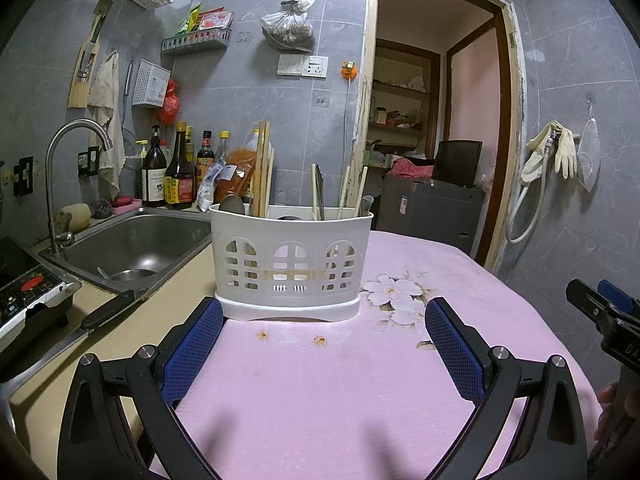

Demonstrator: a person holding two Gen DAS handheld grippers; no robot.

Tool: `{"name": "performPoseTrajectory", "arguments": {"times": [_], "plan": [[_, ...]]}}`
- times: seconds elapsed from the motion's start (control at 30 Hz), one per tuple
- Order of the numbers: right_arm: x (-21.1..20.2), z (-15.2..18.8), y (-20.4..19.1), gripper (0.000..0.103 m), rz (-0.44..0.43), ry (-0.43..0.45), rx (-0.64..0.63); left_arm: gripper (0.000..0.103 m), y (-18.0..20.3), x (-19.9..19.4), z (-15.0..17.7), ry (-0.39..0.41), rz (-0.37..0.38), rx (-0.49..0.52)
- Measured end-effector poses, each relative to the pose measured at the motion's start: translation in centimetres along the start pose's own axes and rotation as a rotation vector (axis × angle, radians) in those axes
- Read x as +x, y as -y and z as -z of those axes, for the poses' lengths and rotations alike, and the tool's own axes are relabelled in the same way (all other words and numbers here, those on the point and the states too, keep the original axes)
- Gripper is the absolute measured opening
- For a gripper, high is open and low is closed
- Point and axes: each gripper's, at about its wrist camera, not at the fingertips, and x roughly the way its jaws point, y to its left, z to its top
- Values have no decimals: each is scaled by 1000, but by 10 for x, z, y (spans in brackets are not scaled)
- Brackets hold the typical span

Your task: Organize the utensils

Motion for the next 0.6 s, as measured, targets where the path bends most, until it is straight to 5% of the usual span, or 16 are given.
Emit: {"name": "performPoseTrajectory", "arguments": {"times": [0.6], "plan": [[-1, 0, -2, 103, 8, 2, -2, 99, 5, 5, 2, -8, -31, 23]]}}
